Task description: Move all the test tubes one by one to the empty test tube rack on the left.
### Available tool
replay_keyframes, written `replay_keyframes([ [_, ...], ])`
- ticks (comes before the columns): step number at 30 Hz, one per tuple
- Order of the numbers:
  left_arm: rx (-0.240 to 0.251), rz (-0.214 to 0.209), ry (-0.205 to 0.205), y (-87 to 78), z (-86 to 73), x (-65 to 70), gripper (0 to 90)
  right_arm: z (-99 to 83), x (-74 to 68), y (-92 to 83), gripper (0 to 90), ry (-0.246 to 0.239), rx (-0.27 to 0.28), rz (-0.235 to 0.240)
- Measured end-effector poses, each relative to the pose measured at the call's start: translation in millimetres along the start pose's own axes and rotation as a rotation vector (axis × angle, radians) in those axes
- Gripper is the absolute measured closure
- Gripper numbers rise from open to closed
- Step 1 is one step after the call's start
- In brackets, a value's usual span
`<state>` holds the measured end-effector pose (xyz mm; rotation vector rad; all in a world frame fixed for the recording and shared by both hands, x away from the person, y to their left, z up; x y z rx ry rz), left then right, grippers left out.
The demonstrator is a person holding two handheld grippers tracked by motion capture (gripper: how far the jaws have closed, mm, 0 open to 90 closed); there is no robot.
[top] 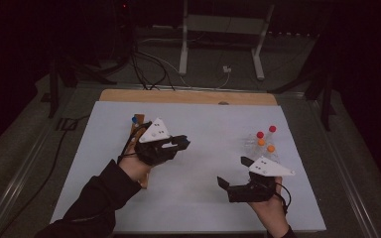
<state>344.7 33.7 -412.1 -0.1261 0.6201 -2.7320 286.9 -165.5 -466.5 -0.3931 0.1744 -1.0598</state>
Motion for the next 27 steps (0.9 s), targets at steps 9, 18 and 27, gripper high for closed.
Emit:
replay_keyframes([
  [9, 0.019, 0.093, -0.018, -34.3, 2.7, -25.5, 77.6, 1.2, 1.0, -1.8, 0.0, 0.017, 0.009, 0.021],
  [18, 0.021, 0.188, -0.039, -60.9, -1.2, -53.0, 77.6, 1.1, 0.6, -1.9, 0.0, 0.013, 0.008, 0.026],
  [27, 0.03, 0.281, -0.081, -78.6, -12.8, -81.7, 77.6, 1.0, 0.6, -1.9, 0.0, 0.016, 0.009, 0.029],
])
Point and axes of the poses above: each handheld gripper's, and its own axes: y roughly forward along the jaws, z roughly out of its top, x roughly to its right, the point moved 8 cm from there along y, roughly forward along the jaws, and after that the axes turned 12 degrees about -z, right-handed, at the moved point
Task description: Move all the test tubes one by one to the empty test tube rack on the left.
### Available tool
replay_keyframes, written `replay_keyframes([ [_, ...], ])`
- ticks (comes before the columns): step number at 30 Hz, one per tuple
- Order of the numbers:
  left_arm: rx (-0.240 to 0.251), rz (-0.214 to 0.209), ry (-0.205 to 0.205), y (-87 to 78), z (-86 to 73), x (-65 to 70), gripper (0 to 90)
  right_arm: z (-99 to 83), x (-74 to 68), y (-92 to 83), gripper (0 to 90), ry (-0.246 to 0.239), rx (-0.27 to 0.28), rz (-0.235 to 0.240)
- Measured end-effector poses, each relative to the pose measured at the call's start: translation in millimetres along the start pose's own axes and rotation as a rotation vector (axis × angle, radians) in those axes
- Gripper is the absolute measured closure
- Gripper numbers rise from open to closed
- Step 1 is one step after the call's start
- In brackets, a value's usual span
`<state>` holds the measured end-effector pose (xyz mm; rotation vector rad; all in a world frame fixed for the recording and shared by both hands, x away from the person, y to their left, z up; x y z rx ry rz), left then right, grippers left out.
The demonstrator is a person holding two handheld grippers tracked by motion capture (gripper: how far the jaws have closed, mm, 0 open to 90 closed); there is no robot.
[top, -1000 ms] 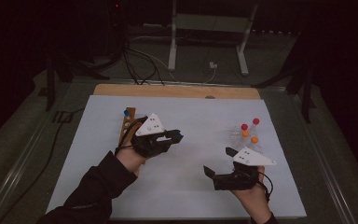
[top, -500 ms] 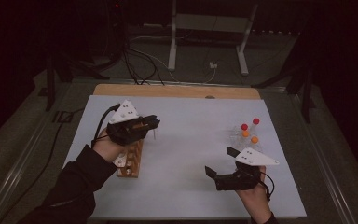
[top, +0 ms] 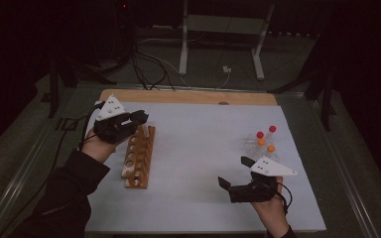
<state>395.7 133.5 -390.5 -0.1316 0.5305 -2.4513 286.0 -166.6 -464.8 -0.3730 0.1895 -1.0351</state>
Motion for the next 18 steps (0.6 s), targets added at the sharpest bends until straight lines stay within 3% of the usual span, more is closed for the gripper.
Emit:
replay_keyframes([
  [11, 0.01, 0.101, -0.061, 2.6, -20.5, -36.9, 77.6, 0.0, 0.5, -0.6, 0.0, 0.0, 0.003, 0.0],
  [18, 0.012, 0.138, -0.088, 9.5, -36.1, -49.7, 77.5, -0.7, 1.8, -1.1, 0.0, 0.0, 0.005, -0.001],
])
Point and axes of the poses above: each handheld gripper's, and its own axes: y roughly forward along the jaws, z roughly out of its top, x roughly to its right, the point moved 8 cm from there along y, roughly forward along the jaws, and after that the axes turned 12 degrees about -z, right-handed, at the moved point
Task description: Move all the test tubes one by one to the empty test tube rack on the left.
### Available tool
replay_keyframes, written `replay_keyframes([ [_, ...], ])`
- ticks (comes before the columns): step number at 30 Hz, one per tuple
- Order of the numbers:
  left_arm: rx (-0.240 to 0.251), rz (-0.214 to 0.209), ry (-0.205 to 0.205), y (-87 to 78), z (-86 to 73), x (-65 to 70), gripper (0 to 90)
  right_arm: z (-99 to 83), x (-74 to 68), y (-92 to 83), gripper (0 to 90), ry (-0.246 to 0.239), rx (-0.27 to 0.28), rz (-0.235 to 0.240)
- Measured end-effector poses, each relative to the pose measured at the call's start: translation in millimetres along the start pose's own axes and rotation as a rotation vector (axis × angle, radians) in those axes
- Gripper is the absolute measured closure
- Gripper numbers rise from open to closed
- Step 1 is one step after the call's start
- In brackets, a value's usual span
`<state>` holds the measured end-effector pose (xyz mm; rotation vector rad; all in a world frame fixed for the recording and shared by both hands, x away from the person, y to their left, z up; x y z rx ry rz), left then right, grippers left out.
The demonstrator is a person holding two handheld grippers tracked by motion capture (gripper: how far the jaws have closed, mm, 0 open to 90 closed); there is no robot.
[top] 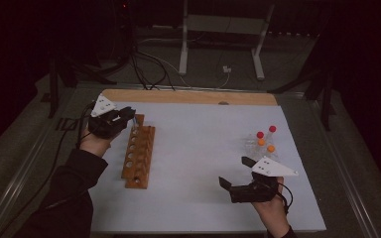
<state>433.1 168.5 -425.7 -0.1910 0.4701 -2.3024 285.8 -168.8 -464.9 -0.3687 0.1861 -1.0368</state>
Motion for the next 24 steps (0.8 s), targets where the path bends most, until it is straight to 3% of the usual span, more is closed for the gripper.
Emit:
replay_keyframes([
  [10, -0.037, -0.008, -0.038, 15.2, -25.5, -2.0, 77.5, 0.0, 1.0, -0.6, 0.0, 0.002, 0.003, 0.0],
  [24, -0.069, 0.001, -0.049, 25.0, -45.7, -2.6, 77.5, 0.6, 3.2, -1.2, 0.0, 0.013, 0.003, 0.003],
])
Point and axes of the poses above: each handheld gripper's, and its own axes: y roughly forward along the jaws, z roughly out of its top, x roughly to its right, the point moved 8 cm from there along y, roughly forward along the jaws, and after that the axes turned 12 degrees about -z, right-handed, at the moved point
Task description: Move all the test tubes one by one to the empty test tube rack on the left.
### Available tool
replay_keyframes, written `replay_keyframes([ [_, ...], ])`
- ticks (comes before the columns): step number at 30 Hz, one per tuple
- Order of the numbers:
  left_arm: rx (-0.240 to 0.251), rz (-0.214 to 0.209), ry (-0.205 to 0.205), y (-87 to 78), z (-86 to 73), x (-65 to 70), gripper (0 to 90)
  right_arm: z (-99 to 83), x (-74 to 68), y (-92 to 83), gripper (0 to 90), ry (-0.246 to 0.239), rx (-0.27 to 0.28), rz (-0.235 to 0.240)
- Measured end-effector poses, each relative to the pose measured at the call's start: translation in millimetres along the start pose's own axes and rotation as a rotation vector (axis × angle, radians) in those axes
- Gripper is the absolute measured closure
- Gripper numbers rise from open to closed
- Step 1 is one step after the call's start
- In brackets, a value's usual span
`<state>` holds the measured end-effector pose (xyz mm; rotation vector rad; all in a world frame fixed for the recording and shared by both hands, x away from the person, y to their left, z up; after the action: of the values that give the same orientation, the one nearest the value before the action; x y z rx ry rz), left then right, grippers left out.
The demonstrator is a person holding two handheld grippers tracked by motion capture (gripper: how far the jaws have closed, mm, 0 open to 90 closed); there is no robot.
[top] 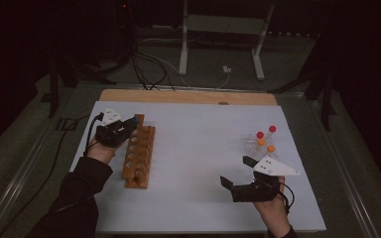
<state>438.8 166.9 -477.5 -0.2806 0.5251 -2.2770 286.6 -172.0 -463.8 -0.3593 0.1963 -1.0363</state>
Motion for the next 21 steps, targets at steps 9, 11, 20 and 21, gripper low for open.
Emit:
replay_keyframes([
  [9, -0.032, -0.003, -0.002, 6.0, -10.8, -1.1, 77.3, 0.8, 0.4, -0.6, 0.0, 0.005, 0.005, 0.002],
  [11, -0.037, -0.005, -0.004, 5.8, -10.9, -0.9, 77.3, 0.7, 0.1, -0.8, 0.0, 0.003, 0.004, 0.004],
  [20, -0.074, -0.024, 0.002, 4.7, -9.7, 2.5, 72.3, 2.4, 0.4, -2.2, 0.0, 0.002, 0.009, 0.004],
  [21, -0.071, -0.019, 0.011, 3.7, -9.0, 3.9, 65.5, 2.5, 0.6, -2.6, 0.0, 0.002, 0.011, 0.003],
])
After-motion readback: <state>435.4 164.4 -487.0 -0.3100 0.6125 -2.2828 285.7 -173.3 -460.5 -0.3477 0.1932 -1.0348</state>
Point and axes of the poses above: each handheld gripper's, and its own axes: y roughly forward along the jaws, z roughly out of its top, x roughly to its right, the point moved 8 cm from there along y, roughly forward along the jaws, and after that the axes turned 12 degrees about -z, right-handed, at the moved point
